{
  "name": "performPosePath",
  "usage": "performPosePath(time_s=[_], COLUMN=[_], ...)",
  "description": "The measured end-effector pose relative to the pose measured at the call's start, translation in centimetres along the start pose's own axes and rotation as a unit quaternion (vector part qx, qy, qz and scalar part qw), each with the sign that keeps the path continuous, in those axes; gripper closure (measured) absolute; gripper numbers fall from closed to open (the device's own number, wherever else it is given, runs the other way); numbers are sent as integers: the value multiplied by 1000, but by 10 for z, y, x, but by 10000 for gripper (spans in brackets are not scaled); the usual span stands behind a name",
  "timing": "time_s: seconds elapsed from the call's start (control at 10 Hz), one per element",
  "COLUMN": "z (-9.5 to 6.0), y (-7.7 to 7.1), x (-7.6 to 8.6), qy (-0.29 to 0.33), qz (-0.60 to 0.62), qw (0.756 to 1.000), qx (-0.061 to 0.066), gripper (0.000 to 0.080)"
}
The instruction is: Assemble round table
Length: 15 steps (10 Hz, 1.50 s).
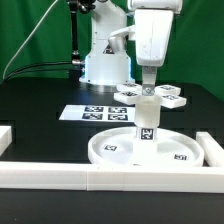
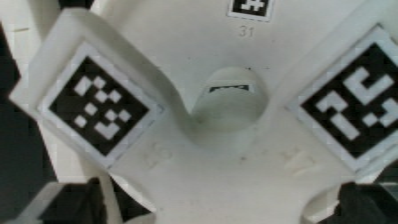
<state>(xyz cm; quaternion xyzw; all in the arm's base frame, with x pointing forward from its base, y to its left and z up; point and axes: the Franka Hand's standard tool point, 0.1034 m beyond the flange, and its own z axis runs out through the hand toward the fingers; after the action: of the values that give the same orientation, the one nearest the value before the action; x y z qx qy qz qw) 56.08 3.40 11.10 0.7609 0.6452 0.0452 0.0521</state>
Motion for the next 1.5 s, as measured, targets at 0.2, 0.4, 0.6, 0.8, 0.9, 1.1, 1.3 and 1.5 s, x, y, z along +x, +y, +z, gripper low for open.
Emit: performPosePath(time_s=[0.2,0.4,0.6,0.8,0.9,1.1,1.3,1.5], z=[3,7,8,8,9,9,9,9], y=[-2,-3,-3,-2,-1,-1,-1,-1], x=[-1,0,1,-4,-9,-9,-9,-9], qy=[-1,-2,-2,-2,-3,-3,-3,-3], qz=[2,2,2,3,6,23,49,134], qw=[1000,1000,1000,1000,1000,1000,999,991], qx=[4,7,8,7,8,8,8,8], gripper=[151,151,151,265,350,350,349,349])
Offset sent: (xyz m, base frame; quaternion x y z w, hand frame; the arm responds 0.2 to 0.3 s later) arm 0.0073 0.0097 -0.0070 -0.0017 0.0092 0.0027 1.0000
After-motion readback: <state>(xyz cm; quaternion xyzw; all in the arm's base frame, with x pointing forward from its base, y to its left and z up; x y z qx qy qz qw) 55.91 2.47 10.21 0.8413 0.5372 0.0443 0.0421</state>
